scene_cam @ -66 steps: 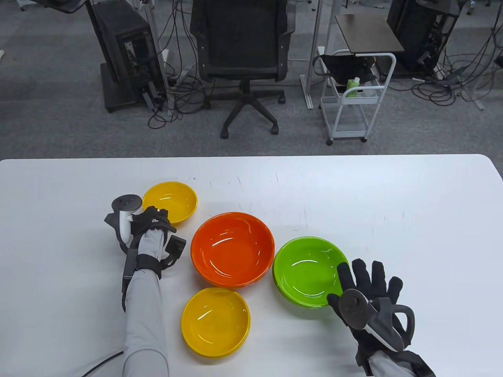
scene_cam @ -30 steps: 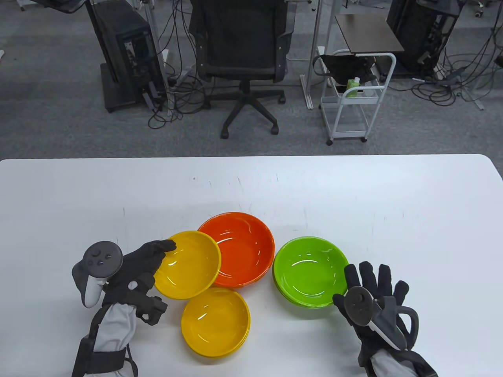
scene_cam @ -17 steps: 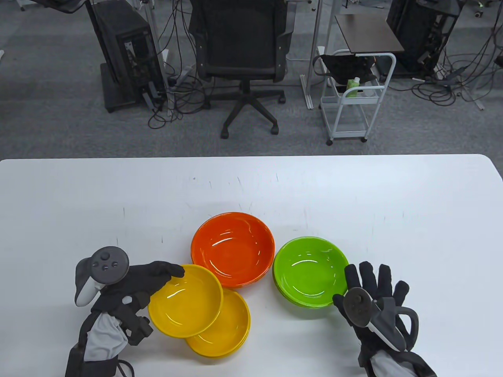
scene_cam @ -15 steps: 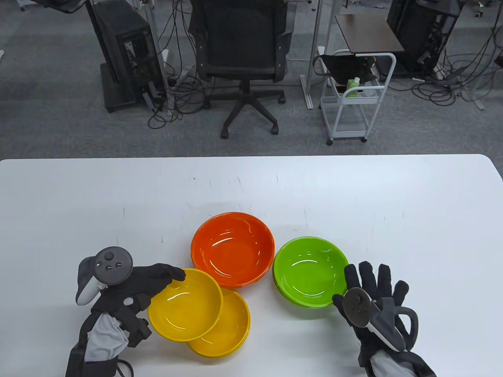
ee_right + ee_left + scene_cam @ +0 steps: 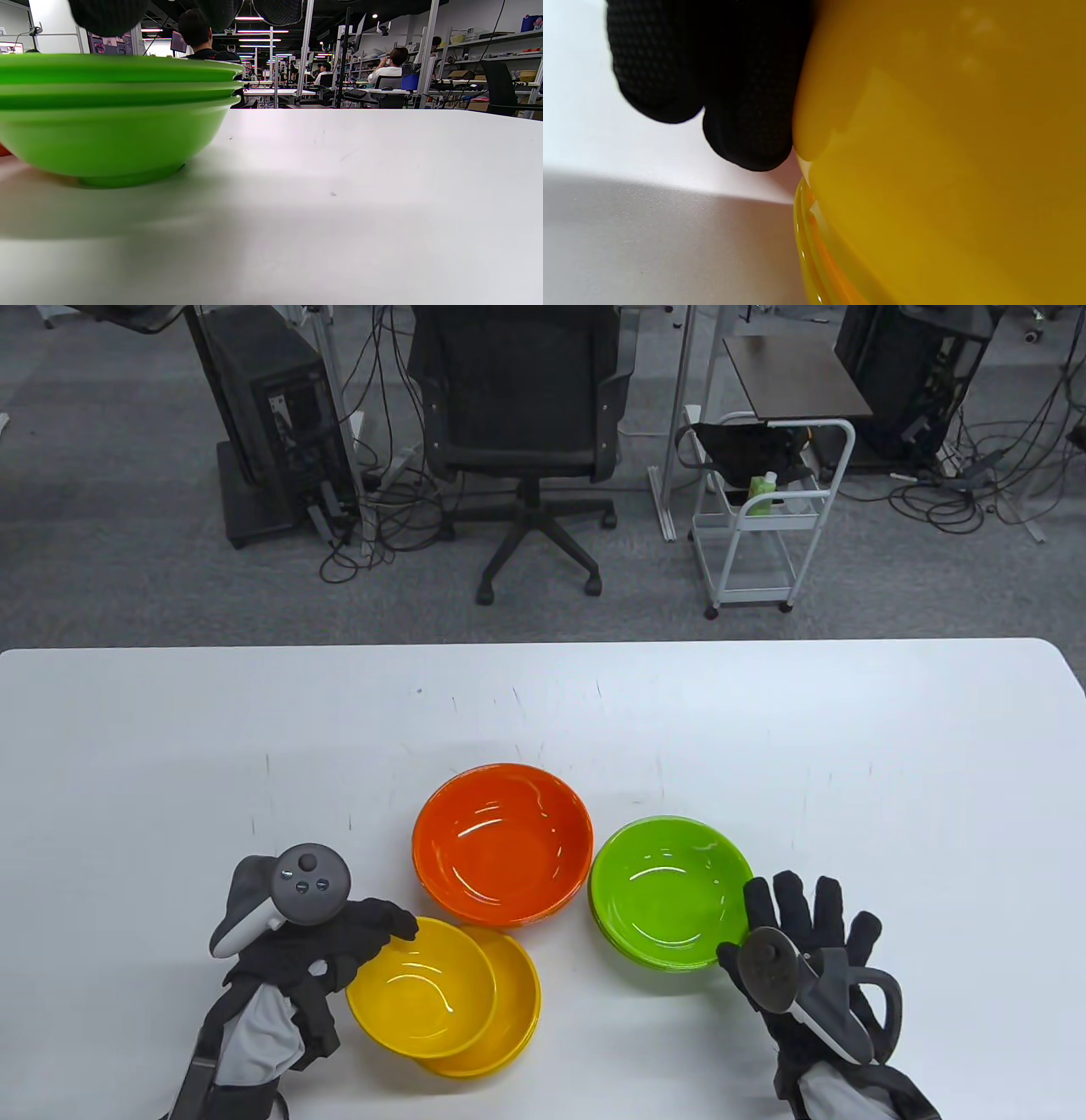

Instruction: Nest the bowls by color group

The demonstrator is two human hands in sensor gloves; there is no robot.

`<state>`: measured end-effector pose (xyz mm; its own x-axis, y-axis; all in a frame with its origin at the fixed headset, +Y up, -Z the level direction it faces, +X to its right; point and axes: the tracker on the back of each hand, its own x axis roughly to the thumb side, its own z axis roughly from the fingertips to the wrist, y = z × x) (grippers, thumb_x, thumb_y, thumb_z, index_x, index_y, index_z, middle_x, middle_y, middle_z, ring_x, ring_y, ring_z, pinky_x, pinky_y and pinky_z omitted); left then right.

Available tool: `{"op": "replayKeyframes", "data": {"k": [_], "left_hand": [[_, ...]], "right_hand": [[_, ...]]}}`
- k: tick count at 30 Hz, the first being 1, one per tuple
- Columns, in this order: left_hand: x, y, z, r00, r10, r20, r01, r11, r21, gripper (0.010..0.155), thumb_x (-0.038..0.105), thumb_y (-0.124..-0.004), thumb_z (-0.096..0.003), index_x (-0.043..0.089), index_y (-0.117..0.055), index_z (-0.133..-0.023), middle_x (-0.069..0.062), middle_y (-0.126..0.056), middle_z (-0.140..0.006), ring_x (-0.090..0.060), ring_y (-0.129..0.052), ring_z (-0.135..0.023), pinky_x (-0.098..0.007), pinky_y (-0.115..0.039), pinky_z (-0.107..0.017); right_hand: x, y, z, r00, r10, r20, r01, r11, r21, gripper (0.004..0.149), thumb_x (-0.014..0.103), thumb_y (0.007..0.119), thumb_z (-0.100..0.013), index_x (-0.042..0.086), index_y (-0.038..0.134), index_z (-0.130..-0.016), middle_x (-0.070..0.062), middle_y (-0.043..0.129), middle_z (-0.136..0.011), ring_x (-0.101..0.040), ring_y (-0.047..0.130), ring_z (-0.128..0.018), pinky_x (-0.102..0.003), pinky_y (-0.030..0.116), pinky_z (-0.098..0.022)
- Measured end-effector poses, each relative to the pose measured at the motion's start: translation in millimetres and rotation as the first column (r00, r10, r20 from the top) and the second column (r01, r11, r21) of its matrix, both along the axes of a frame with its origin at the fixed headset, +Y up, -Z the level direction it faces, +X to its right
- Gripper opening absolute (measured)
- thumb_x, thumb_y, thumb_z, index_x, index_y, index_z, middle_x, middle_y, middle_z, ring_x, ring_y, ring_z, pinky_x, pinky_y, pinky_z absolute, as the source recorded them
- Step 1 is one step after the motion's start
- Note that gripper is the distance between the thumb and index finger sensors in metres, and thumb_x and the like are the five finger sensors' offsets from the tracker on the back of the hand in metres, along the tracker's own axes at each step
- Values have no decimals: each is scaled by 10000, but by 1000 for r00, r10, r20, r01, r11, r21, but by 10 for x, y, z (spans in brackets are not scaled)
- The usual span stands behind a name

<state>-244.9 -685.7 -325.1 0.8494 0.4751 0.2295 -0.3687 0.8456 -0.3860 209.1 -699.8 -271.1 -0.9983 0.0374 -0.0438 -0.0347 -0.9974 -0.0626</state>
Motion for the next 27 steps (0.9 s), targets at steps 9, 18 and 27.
{"op": "replayKeyframes", "data": {"k": [9,18,27], "left_hand": [[206,-69,20,997,-63,31,62,997,36,390,258,-781,-506,258,-902,-876,-174,-1032,-778,-249,-1089,-487,-380,-931,-368],[169,-173,16,997,-54,52,56,997,-54,421,323,-756,-521,363,-829,-933,-78,-933,-960,-263,-998,-741,-446,-849,-550],[267,-373,3,987,-127,102,140,981,-132,471,319,-755,-523,443,-752,-978,-46,-759,-1124,-342,-825,-958,-539,-748,-650]], "right_hand": [[-5,-4,0,1000,3,4,-3,1000,-20,764,531,642,-508,204,419,-1162,-149,342,-1243,-537,215,-1099,-799,200,-684],[39,-15,-18,999,-29,30,30,999,-40,762,529,641,-508,206,418,-1162,-146,337,-1244,-535,204,-1101,-799,196,-685],[56,5,-13,999,-40,34,41,999,-27,762,528,642,-508,209,416,-1162,-149,339,-1243,-536,207,-1099,-799,200,-684]]}}
